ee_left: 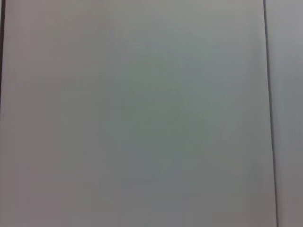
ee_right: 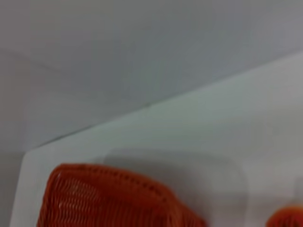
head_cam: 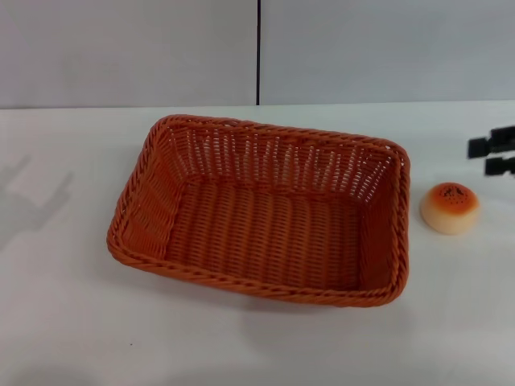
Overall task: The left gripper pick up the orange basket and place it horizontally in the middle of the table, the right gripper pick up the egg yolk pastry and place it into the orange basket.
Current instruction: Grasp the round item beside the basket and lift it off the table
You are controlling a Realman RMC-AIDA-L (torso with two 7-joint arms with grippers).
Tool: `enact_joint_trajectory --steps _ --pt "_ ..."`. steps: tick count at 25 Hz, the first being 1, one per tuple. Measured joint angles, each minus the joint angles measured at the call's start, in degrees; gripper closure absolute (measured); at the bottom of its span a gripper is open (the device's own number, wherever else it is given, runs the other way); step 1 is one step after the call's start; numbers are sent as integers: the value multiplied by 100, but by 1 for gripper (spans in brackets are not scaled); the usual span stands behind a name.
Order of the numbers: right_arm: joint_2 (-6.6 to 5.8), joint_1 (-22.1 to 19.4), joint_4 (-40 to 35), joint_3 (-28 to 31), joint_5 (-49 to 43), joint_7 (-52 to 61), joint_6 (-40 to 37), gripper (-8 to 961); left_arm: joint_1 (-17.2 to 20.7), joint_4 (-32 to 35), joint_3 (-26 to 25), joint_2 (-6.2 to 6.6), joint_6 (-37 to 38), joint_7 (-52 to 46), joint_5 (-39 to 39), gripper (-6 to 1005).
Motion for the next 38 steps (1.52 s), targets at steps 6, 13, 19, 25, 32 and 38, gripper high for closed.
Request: enact_joint_trajectory --steps 6,13,19,25,32,38 --pt "81 -160 441 -71 17 105 -301 371 94 10 7 8 9 9 -4 185" --pt "54 -592 389 184 204 324 -223 374 129 -3 -19 7 -12 71 -7 185" --pt "46 -741 68 140 55 546 -81 374 4 -8 -20 -3 -79 82 -30 186" --pt "6 -647 178 98 -434 523 -469 375 -102 -39 12 -15 -159 84 -22 186" --pt "-182 -443 844 -92 -442 210 -1155 375 -139 -168 6 -10 -178 199 -15 186" --pt "-239 -177 1357 -180 -418 -47 -1656 374 -112 -295 -1 -1 -186 271 -12 186"
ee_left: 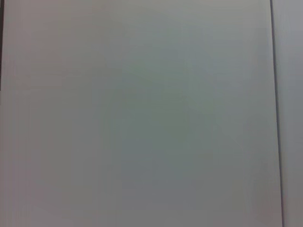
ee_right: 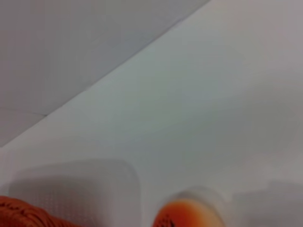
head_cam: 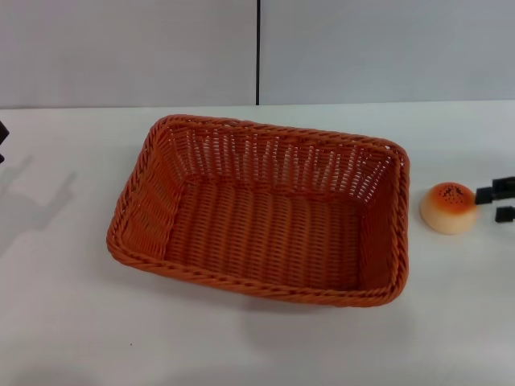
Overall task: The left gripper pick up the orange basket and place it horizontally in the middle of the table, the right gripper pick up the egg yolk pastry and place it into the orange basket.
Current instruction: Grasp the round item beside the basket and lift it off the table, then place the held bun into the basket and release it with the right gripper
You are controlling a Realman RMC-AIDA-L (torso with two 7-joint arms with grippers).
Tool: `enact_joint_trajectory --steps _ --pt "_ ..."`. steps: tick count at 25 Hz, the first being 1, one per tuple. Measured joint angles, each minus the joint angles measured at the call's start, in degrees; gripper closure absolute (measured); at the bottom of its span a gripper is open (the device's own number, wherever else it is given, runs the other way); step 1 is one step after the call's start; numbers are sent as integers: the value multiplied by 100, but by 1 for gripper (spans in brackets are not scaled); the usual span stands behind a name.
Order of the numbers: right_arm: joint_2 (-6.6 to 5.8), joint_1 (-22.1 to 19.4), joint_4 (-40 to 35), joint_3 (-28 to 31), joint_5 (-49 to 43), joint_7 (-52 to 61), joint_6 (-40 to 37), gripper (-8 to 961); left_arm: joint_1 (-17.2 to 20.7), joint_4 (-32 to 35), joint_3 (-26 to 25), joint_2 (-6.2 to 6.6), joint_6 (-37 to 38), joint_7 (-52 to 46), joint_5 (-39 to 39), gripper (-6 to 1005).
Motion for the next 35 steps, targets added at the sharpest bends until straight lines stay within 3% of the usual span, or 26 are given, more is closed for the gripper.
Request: enact_joint_trajectory --steps 10,17,21,25,31,35 --pt "127 309 353 -26 2 -172 -435 388 41 -11 16 3 -2 102 -2 185" --pt "284 325 347 -201 16 -244 -469 419 52 -48 16 1 -3 111 -2 185" --pt "297 266 291 -193 16 -247 -446 437 62 -84 11 3 -6 113 -2 185" --pt "342 -25 -275 -81 120 -174 -195 455 91 -85 -10 5 -7 113 -1 186" --pt "409 -373 -1048 -22 249 119 60 624 100 -84 -19 5 -18 113 -2 186" --pt "446 -561 -1910 616 255 185 603 663 60 -89 -19 1 -24 113 -1 186"
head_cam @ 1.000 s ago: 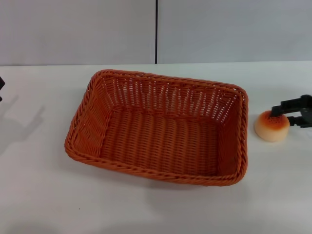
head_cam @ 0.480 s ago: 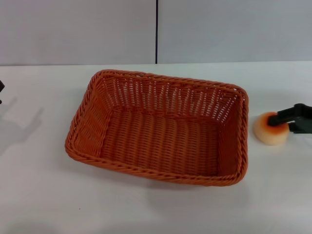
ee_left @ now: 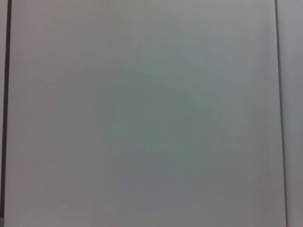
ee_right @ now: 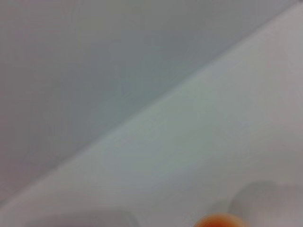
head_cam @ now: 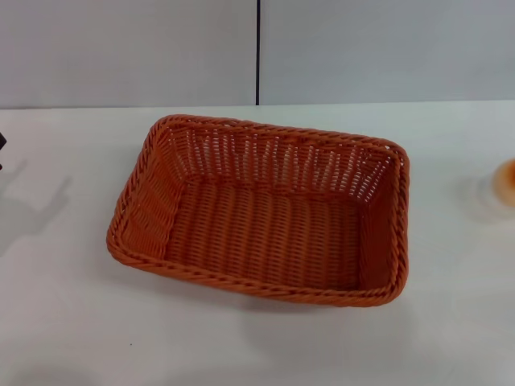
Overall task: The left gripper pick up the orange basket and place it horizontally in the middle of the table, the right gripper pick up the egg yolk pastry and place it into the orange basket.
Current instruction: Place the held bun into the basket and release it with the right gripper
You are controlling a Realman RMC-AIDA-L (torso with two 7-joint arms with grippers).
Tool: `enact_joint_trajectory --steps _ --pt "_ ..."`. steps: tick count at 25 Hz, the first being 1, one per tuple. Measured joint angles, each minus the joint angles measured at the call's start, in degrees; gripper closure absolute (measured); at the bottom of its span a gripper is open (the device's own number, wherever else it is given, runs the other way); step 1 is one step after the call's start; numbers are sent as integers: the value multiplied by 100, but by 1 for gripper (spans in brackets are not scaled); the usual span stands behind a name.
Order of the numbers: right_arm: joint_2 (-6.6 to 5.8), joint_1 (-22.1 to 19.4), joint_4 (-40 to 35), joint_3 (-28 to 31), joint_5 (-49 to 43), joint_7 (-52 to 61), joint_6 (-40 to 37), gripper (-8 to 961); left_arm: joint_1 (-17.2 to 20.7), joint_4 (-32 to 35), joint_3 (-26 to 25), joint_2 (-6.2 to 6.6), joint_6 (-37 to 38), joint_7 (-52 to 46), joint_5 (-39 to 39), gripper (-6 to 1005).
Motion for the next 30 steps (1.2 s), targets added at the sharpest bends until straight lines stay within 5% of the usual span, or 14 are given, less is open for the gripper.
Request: enact_joint_trajectory --steps 6,12,16,22,30 --pt "48 -18 -746 367 357 200 518 735 -55 -36 1 -8 -29 0 0 185" --pt "230 168 -1590 -338 1279 764 669 767 -123 -131 5 -6 -100 0 0 185" --pt "255 370 -1516 -824 1592 883 612 783 -137 -131 1 -4 -122 0 0 185" --pt "596 943 -1130 -1892 1686 956 39 814 -154 -127 0 7 -195 0 0 185" --pt "632 1323 -80 -2964 2110 859 -568 867 -156 -131 -1 7 -224 136 -15 186"
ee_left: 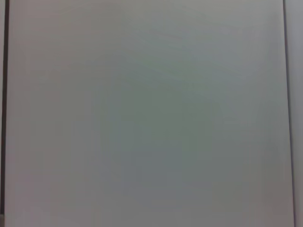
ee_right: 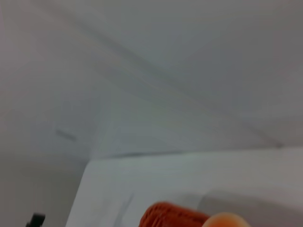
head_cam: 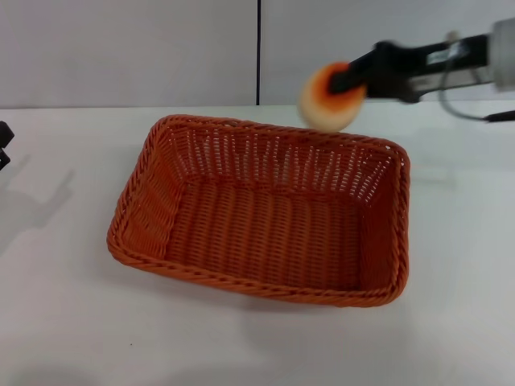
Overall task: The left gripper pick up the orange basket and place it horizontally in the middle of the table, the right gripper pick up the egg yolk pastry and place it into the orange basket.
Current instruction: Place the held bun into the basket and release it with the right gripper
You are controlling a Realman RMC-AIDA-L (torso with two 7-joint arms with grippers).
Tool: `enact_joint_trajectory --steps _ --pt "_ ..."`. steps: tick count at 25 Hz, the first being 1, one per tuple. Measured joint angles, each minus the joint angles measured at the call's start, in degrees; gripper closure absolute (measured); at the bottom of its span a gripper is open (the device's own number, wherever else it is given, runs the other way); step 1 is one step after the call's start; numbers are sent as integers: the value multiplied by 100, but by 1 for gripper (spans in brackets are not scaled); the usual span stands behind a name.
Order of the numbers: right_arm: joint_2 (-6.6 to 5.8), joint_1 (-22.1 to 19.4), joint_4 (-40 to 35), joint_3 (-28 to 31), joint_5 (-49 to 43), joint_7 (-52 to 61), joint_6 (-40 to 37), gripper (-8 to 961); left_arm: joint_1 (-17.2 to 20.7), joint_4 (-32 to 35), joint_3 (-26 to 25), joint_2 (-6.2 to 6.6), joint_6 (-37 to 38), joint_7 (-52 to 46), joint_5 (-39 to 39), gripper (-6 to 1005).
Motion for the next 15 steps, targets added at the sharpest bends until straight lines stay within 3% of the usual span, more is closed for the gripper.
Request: enact_joint_trajectory --steps 2,7,9,15 --pt "34 37 173 -592 228 -25 -191 865 3 -2 0 0 -12 15 -1 186" --pt "65 29 193 -1303 715 -30 -382 862 -1 -3 0 0 -74 18 2 186" --pt "65 29 198 -1398 772 -30 -397 860 -1 -3 0 0 -81 19 1 186" --pt "71 9 250 -1764 941 -23 -437 733 -1 -2 1 0 -112 21 -5 186"
